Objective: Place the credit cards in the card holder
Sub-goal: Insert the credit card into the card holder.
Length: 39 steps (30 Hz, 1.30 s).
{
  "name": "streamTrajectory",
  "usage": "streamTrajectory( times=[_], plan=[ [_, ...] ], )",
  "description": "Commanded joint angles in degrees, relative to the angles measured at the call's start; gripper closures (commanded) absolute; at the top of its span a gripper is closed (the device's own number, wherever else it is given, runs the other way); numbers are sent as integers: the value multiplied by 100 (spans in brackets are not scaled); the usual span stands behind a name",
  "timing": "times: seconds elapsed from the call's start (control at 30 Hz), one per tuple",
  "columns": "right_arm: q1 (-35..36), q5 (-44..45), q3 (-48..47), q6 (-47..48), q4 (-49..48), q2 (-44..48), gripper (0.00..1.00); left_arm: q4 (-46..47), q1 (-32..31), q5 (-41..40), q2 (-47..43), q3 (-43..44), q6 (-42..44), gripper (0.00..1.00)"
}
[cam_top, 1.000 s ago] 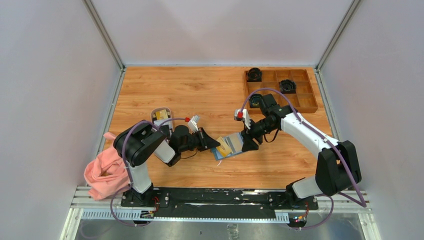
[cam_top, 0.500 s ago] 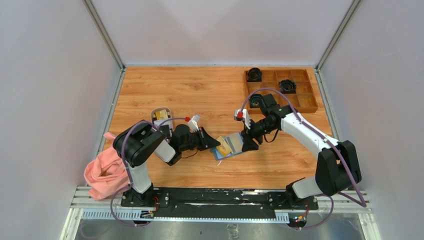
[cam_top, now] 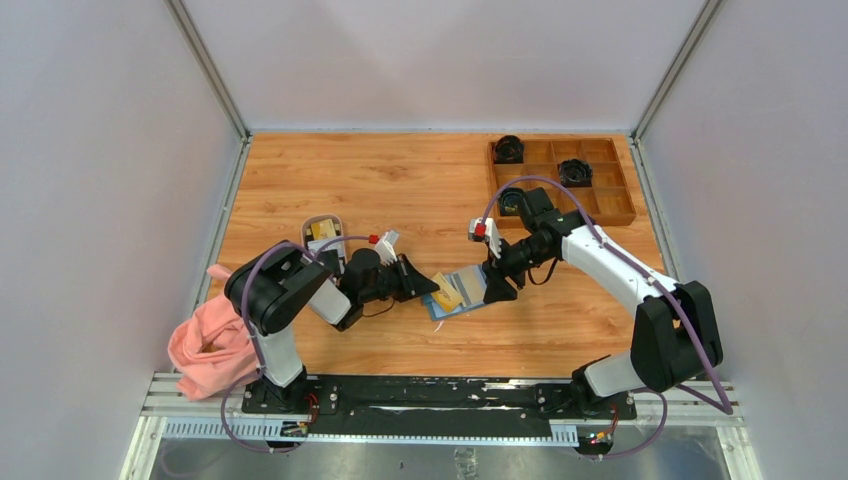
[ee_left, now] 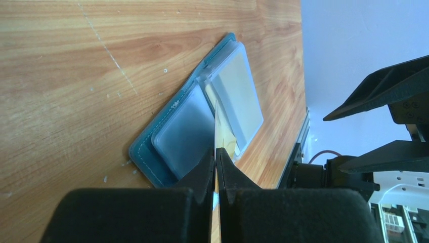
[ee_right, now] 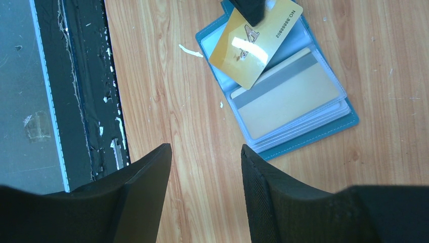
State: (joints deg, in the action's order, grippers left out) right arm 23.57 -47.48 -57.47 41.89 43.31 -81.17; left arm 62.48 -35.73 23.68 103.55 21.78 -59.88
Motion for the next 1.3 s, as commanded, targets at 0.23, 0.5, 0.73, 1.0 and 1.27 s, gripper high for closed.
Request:
streamTrajectory(
  times=[0.23, 0.5, 0.73, 1.0, 1.27],
  plan=[
    [-55, 2, -8, -23, 72, 0, 43, -656, 48, -302, -340, 25, 319, 100],
    [-55, -6, -4, -14, 73, -5, 43, -676, 43, -328, -252, 73, 297, 100],
    [-55, -15, -2, -14, 73, -10, 43, -667, 15, -329, -128, 166, 249, 100],
    [-54, -6, -2, -14, 72, -4, 43, -667, -66, -422, -25, 217, 205, 100],
    [-55, -6, -7, -5, 72, -5, 43, -694, -80, -493, -78, 179, 173, 100]
  ],
)
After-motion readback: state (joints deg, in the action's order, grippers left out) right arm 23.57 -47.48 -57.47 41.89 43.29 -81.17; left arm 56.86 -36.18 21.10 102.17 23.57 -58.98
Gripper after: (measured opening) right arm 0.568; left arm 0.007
